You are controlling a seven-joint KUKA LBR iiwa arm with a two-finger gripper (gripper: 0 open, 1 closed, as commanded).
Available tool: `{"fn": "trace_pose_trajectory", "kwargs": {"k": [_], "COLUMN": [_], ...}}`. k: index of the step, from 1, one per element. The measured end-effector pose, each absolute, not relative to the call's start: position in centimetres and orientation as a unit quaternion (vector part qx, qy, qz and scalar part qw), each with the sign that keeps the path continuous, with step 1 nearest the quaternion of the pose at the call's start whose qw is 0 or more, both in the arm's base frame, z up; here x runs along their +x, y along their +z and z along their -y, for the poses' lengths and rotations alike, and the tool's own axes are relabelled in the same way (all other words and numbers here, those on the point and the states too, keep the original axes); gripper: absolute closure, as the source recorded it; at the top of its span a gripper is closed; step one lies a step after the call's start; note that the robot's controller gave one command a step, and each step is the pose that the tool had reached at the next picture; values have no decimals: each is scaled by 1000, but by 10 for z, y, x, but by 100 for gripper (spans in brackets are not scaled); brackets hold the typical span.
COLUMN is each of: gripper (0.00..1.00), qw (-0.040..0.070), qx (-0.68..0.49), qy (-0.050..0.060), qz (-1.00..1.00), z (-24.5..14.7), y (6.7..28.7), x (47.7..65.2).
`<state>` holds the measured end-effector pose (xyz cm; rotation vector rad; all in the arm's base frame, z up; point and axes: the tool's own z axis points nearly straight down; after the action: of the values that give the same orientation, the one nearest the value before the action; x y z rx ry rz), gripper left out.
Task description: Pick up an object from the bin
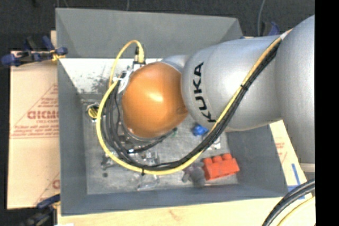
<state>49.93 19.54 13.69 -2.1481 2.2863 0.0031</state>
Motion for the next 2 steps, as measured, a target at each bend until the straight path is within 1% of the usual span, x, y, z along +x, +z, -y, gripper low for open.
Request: {"fn": "trace_pose_trajectory", "kwargs": {"k": [1,2], "gripper": [0,0], "qw": [4,3], "qx": [-631,-725], "qy": [-2,0], "qz": [-776,-689], "z": [-165,-119], "y": [147,88], "x": [600,551]}}
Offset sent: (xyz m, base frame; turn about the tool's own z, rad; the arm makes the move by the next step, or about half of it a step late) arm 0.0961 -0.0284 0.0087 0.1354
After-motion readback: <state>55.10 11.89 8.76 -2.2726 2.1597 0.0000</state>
